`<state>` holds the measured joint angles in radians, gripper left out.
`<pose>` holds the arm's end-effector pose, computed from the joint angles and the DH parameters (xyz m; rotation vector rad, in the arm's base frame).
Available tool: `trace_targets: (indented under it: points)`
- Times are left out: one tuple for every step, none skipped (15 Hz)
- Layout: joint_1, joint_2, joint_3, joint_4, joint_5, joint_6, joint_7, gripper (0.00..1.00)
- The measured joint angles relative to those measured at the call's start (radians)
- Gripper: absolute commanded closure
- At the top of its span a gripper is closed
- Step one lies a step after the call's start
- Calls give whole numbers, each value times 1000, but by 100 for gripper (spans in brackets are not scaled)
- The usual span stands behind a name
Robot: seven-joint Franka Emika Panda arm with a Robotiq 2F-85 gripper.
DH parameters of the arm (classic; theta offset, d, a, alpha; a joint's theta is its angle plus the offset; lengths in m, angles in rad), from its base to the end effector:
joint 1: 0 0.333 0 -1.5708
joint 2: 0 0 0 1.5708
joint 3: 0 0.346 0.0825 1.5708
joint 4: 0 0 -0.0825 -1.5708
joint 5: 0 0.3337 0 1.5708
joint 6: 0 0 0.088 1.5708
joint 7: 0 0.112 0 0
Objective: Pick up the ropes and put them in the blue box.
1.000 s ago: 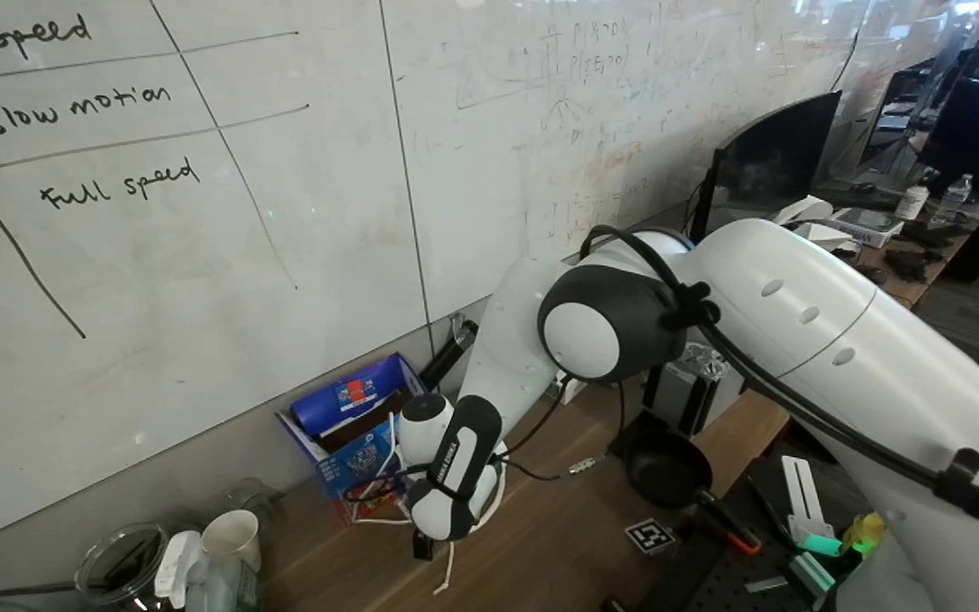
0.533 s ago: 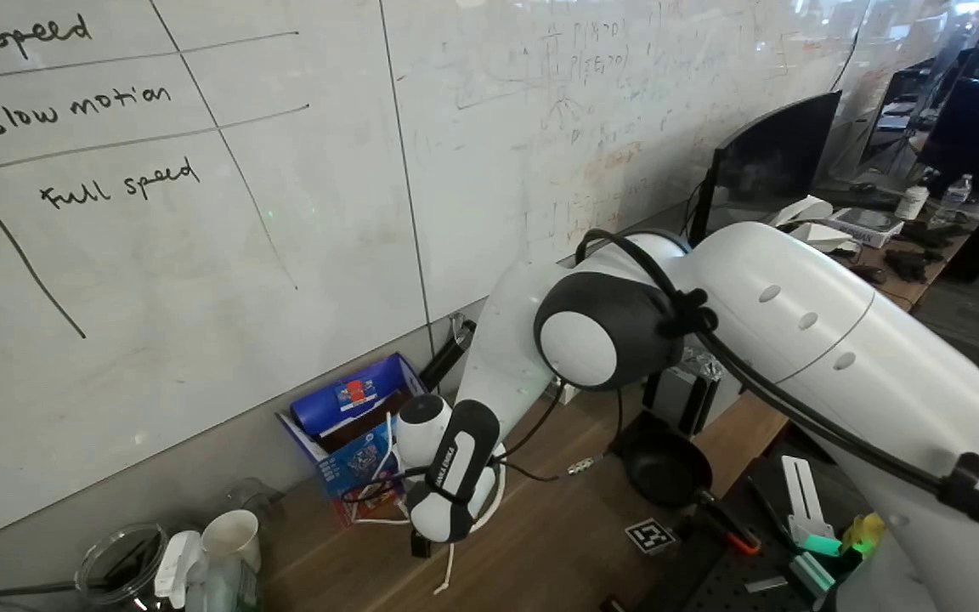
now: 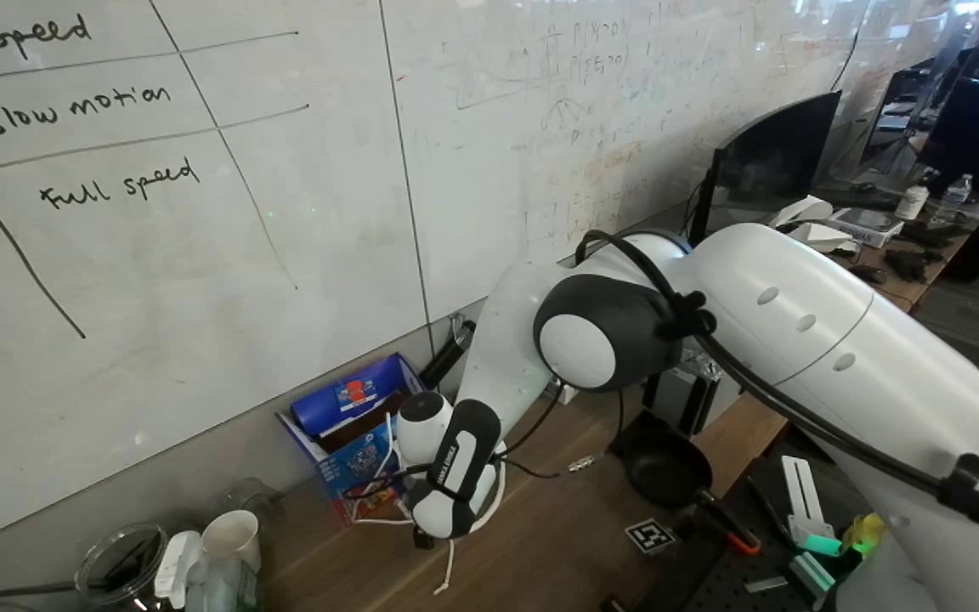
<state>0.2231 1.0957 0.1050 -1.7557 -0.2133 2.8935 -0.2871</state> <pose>0.5785 0.2043 0.0171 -2.8824 -1.1541 -0.0837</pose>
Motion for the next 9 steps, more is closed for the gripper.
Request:
trace_targets:
  points:
    - [0,-1,0,1,-2,-1,0,66]
    - [1,-3,2,1,-3,-3,0,72]
    - [2,-4,5,1,-3,-7,0,78]
    - [4,-5,7,1,-4,-11,0,87]
    - [6,-6,9,1,-4,-14,0,93]
    - [9,-7,10,1,-4,-16,0,95]
    - [12,-7,10,1,-4,-19,2,97]
    - [13,-7,9,1,-4,-19,3,98]
    - [13,-7,9,1,-4,-19,4,94]
